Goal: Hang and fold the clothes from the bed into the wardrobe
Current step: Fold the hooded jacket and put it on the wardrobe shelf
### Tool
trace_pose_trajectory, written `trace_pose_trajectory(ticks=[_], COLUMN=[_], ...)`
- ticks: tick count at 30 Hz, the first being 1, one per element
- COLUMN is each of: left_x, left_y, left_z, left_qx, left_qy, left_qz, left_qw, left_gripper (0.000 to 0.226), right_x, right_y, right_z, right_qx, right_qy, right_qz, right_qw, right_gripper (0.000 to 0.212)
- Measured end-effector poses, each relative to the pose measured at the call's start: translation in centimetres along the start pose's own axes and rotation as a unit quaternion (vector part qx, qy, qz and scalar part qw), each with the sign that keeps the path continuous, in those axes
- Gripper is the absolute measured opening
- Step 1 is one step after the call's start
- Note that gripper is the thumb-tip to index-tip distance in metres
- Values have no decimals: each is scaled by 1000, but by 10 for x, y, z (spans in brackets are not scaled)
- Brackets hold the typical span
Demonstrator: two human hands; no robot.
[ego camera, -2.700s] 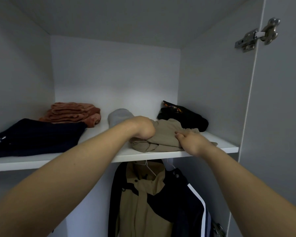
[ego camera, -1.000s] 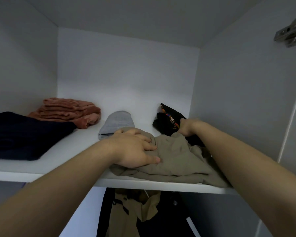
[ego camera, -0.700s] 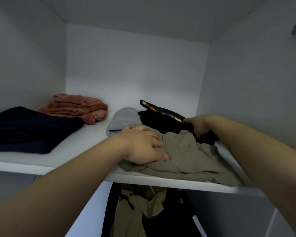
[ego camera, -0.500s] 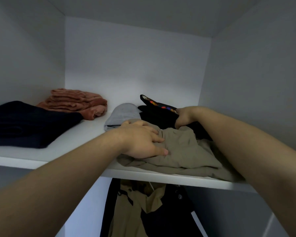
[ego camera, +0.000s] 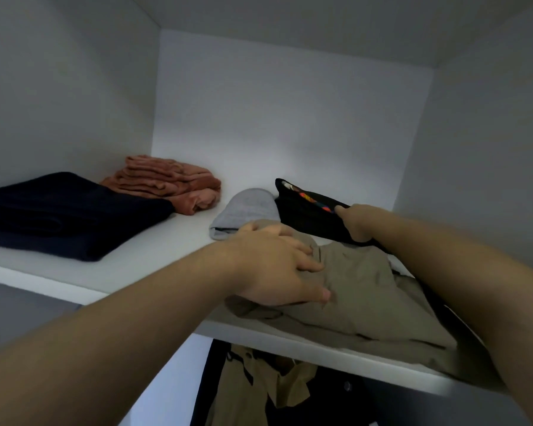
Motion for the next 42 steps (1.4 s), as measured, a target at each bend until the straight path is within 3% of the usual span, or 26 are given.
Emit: trace_pose_trajectory(ticks=[4, 6, 7, 9, 10, 12, 14, 16, 19, 23, 26, 32, 34, 39, 42], left_x=[-2, -8, -15, -35, -43, -43, -24, 2, 29, 38, 44, 42, 44, 42, 42], left_y=[0, -3, -9, -34, -52, -87, -105, -114, -128, -164, -174, -154, -152, -153, -149], left_z=[2, 5, 7, 5, 0, -15, -35, -51, -60, -58, -59, -61, -58, -53, -53], left_qx=[3, 10, 5, -37, -70, -133, -170, -181, -156, -242, -283, -300, -296, -293, -293], left_qy=[12, 29, 43, 115, 169, 207, 112, 14, -64, -36, -27, 1, 16, 30, 6], left_qz=[30, 110, 206, 417, 454, 363, 220, 181, 126, 30, 31, 26, 29, 40, 25], left_qw=[999, 993, 978, 901, 872, 899, 954, 967, 977, 969, 958, 953, 955, 955, 956], left_gripper=[66, 66, 63, 48, 40, 38, 49, 55, 57, 49, 46, 79, 81, 80, 72], right_x=[14, 17, 18, 21, 22, 22, 20, 19, 24, 22, 22, 4, -19, -94, -126], right_y=[19, 23, 23, 24, 25, 25, 24, 26, 28, 26, 26, 33, 22, -51, -115], right_z=[-23, -32, -35, -38, -37, -35, -37, -37, -37, -38, -37, -25, -9, 72, 147], right_qx=[-11, -18, -23, -19, -12, -5, 0, 12, 16, 7, 12, 42, 36, -18, -103], right_qy=[13, 18, 20, 15, 7, -5, -16, -32, -46, -47, -49, -92, -91, -60, -15], right_qz=[-25, -28, -27, -18, -16, -22, -33, -58, -75, -79, -94, -100, -86, -36, -56], right_qw=[1000, 999, 999, 1000, 1000, 1000, 999, 998, 996, 996, 994, 990, 992, 997, 993], right_gripper=[75, 73, 74, 78, 80, 83, 86, 86, 86, 83, 82, 84, 84, 49, 42])
Point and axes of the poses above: each hand's wrist, its own z-axis away from the middle knuckle, its own x-axis out of the palm, y = z × x, the point moved 5 cm from there along -z, towards the middle knuckle, and after that the axes turned 8 degrees about -z, right-handed, at the moved point
